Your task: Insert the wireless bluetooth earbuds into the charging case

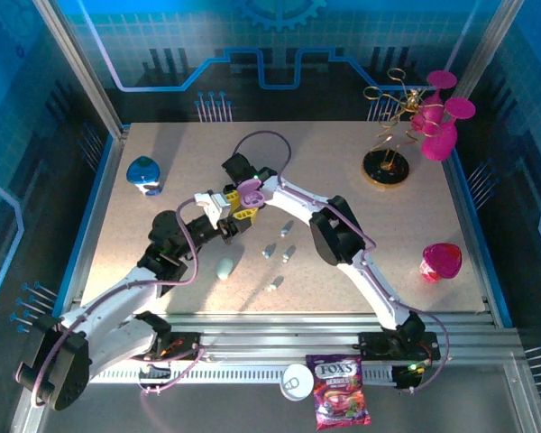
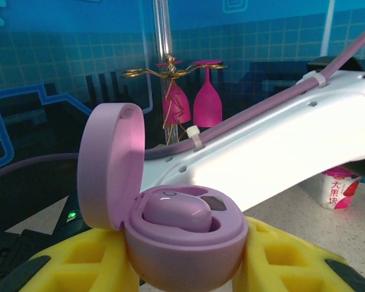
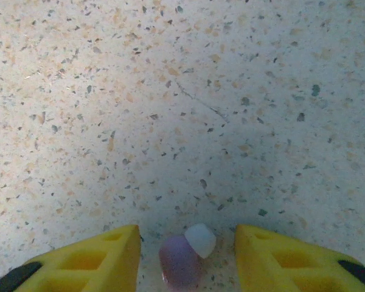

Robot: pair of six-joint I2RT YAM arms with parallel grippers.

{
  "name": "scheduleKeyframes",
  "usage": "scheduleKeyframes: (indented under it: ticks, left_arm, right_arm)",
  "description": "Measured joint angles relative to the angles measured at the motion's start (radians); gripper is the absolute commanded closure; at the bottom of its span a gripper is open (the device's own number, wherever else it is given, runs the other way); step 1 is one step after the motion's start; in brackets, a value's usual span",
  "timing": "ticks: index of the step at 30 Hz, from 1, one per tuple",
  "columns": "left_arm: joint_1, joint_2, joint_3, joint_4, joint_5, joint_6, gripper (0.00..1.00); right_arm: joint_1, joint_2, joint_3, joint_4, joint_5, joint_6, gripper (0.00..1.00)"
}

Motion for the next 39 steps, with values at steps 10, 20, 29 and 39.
scheduleKeyframes:
  ticks: [10,20,29,39]
  left_arm:
    - [0.000,-0.001,0.000,0.000,-0.006,0.000,0.78]
    - [0.000,-0.011,0.000,-0.001,-0.006,0.000,0.78]
    - [-0.002,-0.021,0.003,-0.025,-0.006,0.000,0.78]
    - [-0.015,-0.020,0.021,-0.053,-0.006,0.005,0.78]
  right_arm:
    - [0.003,0.030,0.063,-0.059,0.032,-0.036,0.77]
    - [0.003,-0.014,-0.017,-0.028,0.032,-0.039,0.75]
    - [-0.035,-0.334,-0.531,0.103,-0.026,-0.006,0.75]
    - [-0.212,-0.698,-1.065,0.264,-0.013,0.035,0.74]
